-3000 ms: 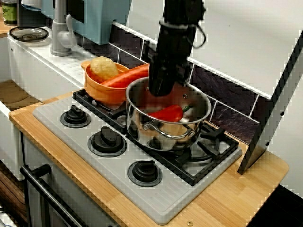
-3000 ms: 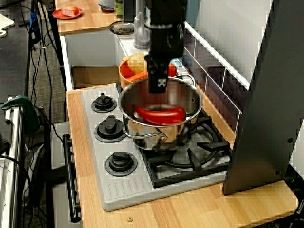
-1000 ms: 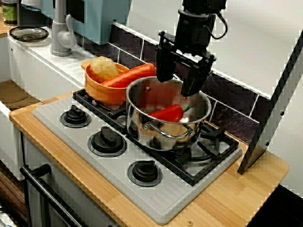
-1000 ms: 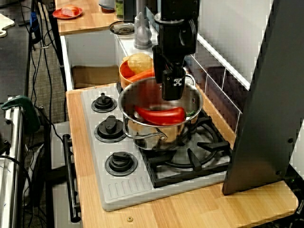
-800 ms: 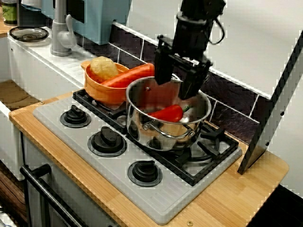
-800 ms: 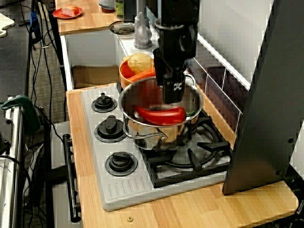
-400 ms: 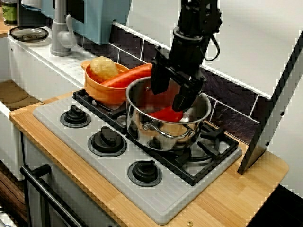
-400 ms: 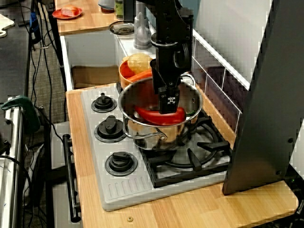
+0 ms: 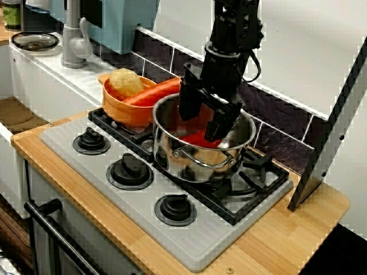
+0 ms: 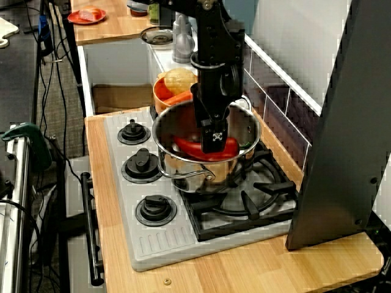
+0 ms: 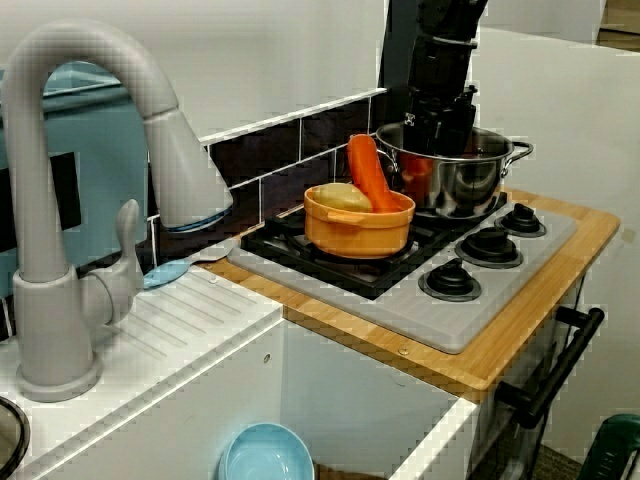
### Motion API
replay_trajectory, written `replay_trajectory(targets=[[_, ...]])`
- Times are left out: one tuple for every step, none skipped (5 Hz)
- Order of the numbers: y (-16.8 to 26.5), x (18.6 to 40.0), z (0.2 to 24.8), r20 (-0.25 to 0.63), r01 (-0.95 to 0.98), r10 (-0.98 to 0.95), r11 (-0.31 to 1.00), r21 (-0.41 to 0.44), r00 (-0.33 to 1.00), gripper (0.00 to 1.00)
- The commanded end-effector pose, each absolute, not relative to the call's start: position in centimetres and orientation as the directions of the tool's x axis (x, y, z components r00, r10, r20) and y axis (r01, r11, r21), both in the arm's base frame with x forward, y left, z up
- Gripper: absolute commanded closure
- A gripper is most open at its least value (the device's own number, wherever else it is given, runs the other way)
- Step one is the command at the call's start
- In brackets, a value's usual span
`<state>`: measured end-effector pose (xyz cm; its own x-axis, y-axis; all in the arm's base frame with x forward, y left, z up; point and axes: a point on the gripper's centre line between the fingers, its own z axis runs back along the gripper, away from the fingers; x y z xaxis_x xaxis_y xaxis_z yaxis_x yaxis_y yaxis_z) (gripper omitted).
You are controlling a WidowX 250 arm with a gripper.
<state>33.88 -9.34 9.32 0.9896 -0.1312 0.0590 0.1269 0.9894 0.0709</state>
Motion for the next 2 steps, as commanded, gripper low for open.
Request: replay_trajectory(targets=[[-8.74, 34.78, 11.29, 0.155, 0.084, -0.091, 0.995, 0.052, 0.984, 0.00], [-8.44, 35.13, 10.95, 0.156, 0.071, -0.078, 0.996, 0.050, 0.985, 0.00]])
